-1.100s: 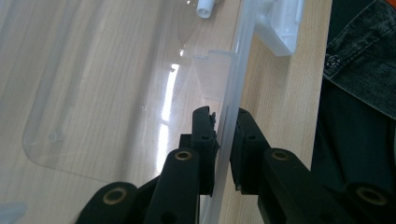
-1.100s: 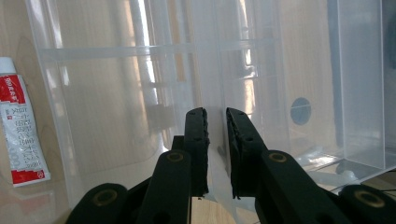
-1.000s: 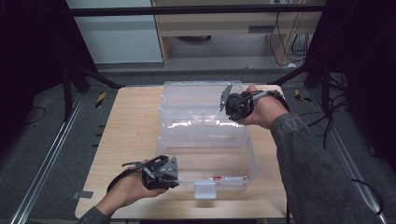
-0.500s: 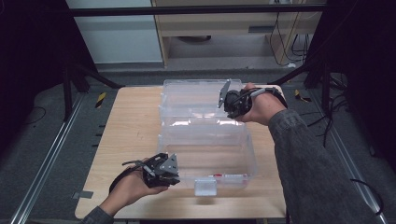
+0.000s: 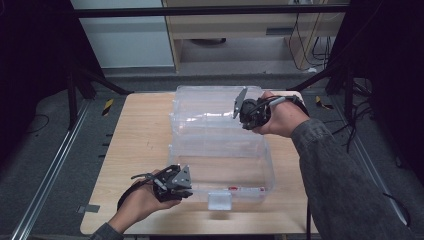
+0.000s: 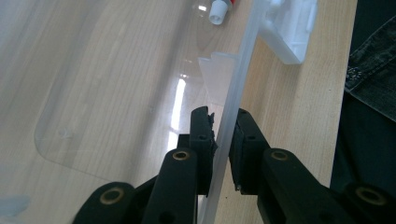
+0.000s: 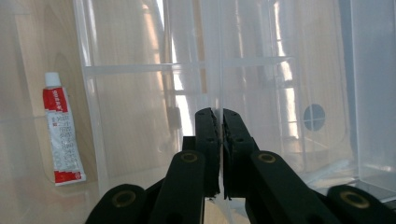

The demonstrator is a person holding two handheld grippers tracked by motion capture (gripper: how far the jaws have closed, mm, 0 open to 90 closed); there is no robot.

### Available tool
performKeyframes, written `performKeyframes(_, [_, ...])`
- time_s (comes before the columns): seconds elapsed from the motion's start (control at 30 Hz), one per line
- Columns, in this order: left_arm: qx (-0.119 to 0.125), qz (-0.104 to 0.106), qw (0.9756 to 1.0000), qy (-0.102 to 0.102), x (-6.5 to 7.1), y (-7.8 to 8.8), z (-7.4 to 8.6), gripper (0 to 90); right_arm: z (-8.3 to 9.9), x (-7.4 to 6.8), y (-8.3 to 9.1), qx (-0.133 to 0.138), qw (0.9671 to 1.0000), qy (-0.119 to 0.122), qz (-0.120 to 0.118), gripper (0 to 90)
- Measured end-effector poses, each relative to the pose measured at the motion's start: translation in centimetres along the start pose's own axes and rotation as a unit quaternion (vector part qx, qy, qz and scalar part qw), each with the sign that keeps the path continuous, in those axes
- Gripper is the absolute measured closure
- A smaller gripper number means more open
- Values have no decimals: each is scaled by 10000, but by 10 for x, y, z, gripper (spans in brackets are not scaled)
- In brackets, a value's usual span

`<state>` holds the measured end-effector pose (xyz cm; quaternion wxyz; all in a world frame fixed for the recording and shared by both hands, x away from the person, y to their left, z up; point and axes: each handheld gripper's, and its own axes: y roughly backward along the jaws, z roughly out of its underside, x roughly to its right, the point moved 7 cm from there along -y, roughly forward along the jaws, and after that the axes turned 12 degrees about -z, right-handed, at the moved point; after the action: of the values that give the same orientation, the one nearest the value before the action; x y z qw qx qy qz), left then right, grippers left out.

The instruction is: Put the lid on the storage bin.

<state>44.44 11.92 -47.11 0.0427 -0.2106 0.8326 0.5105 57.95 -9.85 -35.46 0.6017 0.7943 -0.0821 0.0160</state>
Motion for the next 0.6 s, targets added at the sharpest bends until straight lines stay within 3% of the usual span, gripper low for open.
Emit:
performKeyframes(0.17, [18, -36, 10000, 27, 0, -1, 1, 792, 1, -14, 6, 57, 9999, 151, -56, 881])
performKeyframes(0.3, [6, -16, 10000, 42, 0, -1, 0, 792, 4, -16, 7, 116, 9998, 126, -80, 878])
performKeyframes(0.43, [-4, -89, 10000, 45, -2, -4, -3, 797, 2, -9, 5, 12, 9999, 110, 10, 872])
performKeyframes(0.6, [6, -161, 9997, 190, -14, -11, -8, 799, -4, 10, 2, -118, 9998, 88, 122, 861])
